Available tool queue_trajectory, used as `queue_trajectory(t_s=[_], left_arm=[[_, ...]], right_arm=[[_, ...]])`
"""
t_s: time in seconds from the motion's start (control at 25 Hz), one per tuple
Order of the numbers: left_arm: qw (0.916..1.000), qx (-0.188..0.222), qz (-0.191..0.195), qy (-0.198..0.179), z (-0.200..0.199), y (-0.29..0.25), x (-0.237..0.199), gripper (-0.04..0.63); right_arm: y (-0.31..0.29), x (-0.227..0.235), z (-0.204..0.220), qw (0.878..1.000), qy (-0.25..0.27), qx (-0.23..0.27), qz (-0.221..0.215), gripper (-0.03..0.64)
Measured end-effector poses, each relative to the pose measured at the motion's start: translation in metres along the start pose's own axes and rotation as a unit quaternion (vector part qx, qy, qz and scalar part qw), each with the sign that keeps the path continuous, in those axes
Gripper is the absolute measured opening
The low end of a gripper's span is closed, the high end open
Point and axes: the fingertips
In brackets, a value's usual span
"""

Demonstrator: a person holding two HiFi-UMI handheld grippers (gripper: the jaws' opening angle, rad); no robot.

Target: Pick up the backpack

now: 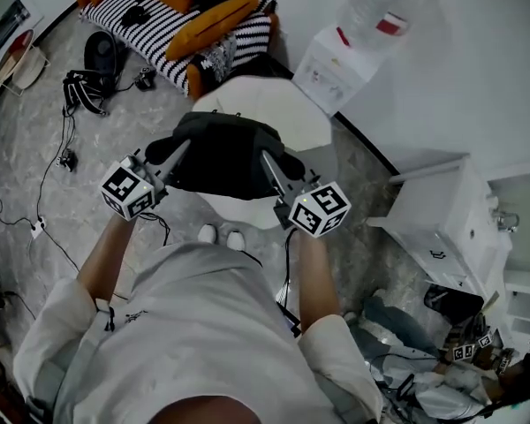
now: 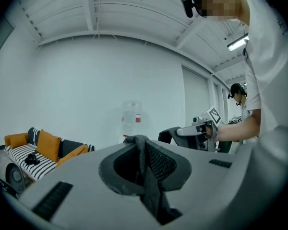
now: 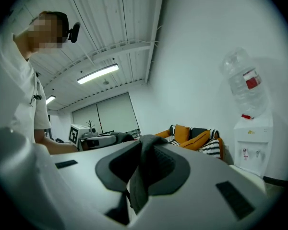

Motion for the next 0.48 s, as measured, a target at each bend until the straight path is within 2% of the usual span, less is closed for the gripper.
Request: queue_trajectory(t_s=[0.48], left_arm=[[0.9975,0.04,0.013,-0.056,-0.066,0.001,-0.003,0.031]], right_arm=[[0.003,-0.014,-0.069,0.998,0.036,0.051,-0.002,0.041]])
Point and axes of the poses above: the fingertips, and each gripper's own axes: y backward along the fingers, x to its right, z out of its underside, and after that the axes turned 11 degrees about z, right-handed
